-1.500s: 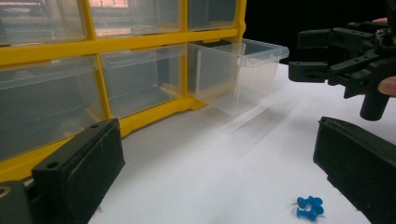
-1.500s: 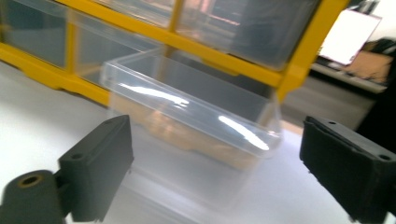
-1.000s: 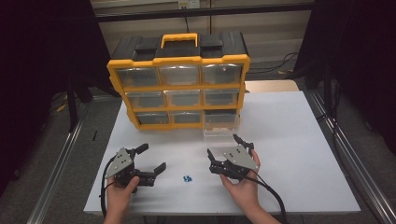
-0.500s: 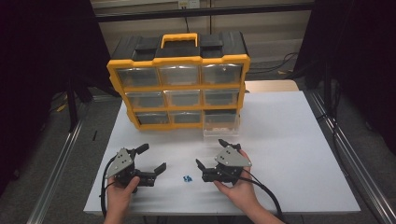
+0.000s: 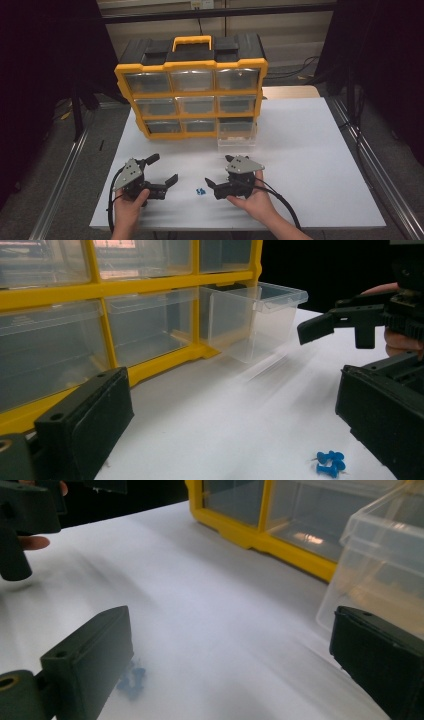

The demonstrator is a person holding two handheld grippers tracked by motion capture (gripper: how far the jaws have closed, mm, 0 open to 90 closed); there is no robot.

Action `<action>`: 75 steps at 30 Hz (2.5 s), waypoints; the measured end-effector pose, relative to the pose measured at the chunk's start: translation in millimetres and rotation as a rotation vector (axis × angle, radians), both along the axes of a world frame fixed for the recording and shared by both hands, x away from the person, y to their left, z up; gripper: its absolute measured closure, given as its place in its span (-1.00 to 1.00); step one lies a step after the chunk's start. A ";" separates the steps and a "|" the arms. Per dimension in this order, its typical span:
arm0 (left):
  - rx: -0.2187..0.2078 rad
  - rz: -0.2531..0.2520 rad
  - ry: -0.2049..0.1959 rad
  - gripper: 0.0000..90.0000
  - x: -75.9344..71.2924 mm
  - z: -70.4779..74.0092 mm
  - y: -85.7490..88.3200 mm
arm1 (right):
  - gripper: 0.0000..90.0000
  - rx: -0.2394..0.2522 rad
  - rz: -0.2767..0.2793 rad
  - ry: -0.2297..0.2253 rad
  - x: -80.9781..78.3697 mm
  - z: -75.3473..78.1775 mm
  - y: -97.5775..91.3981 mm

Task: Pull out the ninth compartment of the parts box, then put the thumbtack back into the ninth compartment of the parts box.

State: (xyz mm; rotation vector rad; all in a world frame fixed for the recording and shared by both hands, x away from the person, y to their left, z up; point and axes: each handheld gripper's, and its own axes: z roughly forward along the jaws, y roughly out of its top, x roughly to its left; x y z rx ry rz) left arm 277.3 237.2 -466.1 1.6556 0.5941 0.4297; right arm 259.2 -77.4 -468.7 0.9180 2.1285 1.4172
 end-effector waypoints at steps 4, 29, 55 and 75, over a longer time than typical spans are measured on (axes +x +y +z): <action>0.029 -0.005 -0.010 -0.96 0.6 0.2 1.9 | -0.90 -0.008 0.025 0.035 2.1 -1.0 1.6; 0.022 0.037 -0.002 -0.96 -0.2 0.3 0.5 | -0.11 -0.073 0.198 0.186 12.6 -7.6 13.0; 0.026 -0.001 -0.018 -0.96 2.0 1.2 4.1 | 0.66 -0.115 0.286 0.292 18.9 -14.1 36.0; 0.006 0.027 -0.004 -0.96 0.0 1.4 2.9 | 0.89 -0.137 0.253 0.294 21.3 -17.5 30.1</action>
